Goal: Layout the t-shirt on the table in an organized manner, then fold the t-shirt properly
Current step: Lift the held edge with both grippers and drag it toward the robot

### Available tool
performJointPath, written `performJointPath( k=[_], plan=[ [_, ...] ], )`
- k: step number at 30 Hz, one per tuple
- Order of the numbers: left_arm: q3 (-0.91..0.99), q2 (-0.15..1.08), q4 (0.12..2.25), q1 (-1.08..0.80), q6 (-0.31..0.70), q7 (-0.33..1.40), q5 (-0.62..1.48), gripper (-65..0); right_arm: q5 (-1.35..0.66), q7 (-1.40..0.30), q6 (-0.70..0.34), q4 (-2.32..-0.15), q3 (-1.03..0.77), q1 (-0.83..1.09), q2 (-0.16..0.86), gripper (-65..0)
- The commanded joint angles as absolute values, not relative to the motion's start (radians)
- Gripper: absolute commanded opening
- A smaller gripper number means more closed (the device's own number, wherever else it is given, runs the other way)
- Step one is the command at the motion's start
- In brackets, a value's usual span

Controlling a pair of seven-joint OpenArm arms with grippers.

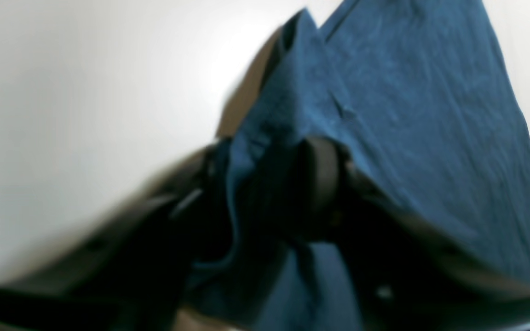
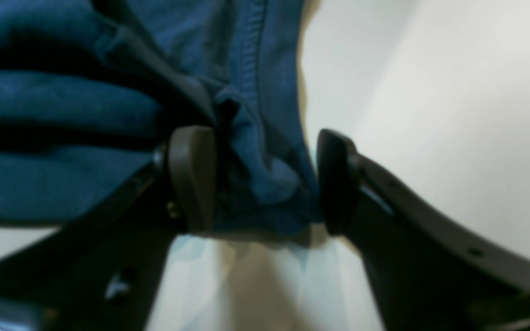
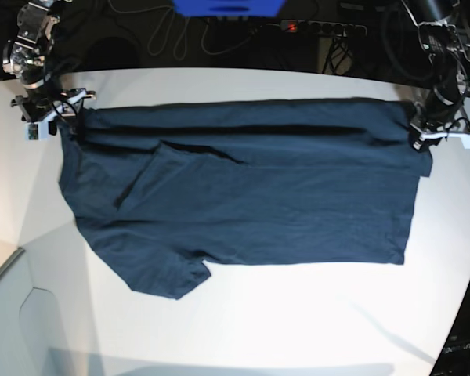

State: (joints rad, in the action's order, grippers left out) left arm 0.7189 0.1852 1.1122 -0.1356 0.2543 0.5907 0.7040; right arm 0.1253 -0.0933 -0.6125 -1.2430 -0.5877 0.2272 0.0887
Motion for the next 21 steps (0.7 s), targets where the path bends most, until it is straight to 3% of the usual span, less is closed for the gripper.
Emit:
performJointPath(
  k=[1, 3, 6, 21],
  plan=[
    [0.702, 0.186, 1.112, -0.142, 0.234, 0.634, 0.685, -51.5, 0.131, -0.099, -0.608, -1.25, -0.584, 0.222, 0.099, -37.5],
    [0.665, 0.189, 1.112, -0.145, 0.234, 0.634, 0.685, -62.9, 0.131, -0.099, -0.608, -1.256, -0.558, 0.228, 0.099, -48.0],
    [0.644, 0.196, 1.115, -0.145, 0.234, 0.634, 0.69, -63.8, 0.133, -0.104, -0.608, -1.285, -0.549, 0.231, 0.099, -65.0],
    [0.645, 0.225, 1.392, -0.096, 0.225, 0.67, 0.697, -64.9, 0.131, -0.145, -0.608, -1.54, -0.545, 0.2, 0.102, -65.0]
  ],
)
